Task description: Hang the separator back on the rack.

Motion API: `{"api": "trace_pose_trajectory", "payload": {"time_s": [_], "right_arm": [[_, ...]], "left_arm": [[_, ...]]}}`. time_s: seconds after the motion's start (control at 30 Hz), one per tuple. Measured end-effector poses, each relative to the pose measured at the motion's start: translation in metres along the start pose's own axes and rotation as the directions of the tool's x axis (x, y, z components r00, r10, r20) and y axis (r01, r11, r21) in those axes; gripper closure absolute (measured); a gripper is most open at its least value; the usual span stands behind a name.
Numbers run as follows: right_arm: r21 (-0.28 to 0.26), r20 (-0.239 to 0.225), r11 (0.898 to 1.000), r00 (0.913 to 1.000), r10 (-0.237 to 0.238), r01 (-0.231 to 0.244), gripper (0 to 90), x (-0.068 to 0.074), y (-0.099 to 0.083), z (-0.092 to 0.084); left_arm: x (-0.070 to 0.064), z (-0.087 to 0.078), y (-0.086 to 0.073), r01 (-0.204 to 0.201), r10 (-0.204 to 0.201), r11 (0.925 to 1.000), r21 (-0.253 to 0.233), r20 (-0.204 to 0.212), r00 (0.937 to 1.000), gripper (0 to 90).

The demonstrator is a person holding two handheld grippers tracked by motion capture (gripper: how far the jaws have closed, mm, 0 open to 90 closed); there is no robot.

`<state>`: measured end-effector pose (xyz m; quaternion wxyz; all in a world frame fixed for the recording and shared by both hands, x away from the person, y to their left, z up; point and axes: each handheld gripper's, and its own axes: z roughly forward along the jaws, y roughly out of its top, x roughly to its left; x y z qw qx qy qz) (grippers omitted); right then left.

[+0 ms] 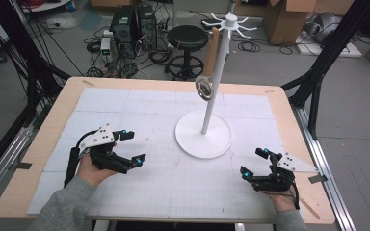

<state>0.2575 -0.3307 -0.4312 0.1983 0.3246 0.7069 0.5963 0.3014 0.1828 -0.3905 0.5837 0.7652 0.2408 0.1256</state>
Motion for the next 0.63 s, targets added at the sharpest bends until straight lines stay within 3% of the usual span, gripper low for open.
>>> {"api": "trace_pose_trajectory", "payload": {"time_s": [0.37,0.63], "right_arm": [[-0.002,-0.001,1.0,1.0,0.003,-0.003,4.8,0.0,0.0,0.0],[0.004,-0.006,1.0,1.0,-0.004,0.004,4.8,0.0,0.0,0.002]], "left_arm": [[-0.004,-0.009,-0.002,-0.019,0.019,0.9995,-0.025,-0.015,0.9997,6.7],[0.003,-0.02,-0.011,0.007,-0.01,0.9981,-0.061,-0.049,0.9988,6.7]]}}
